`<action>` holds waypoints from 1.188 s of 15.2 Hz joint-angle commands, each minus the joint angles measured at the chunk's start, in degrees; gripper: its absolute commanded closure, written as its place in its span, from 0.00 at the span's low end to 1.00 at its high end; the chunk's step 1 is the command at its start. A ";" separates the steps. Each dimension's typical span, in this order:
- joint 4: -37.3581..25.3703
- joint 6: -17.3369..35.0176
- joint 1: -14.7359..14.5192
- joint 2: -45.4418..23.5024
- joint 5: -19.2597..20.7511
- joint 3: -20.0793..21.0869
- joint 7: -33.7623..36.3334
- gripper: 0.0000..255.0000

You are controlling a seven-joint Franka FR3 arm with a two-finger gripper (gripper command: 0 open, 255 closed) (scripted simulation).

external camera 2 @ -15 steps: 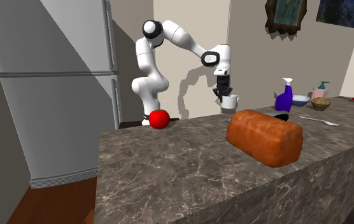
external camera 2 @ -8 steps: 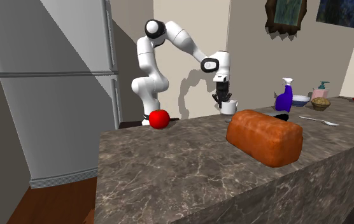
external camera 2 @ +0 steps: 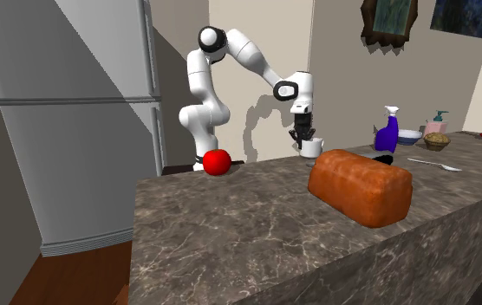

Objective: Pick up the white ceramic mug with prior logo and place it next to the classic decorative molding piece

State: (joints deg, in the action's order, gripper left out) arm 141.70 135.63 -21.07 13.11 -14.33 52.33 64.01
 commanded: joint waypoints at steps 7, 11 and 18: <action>-0.76 -2.38 -0.75 1.96 -1.34 -1.10 -1.06 0.00; -3.23 -8.85 -2.38 6.49 -3.56 -4.05 -3.00 0.00; -3.23 -8.85 -2.39 6.48 -3.56 -4.06 -3.00 0.00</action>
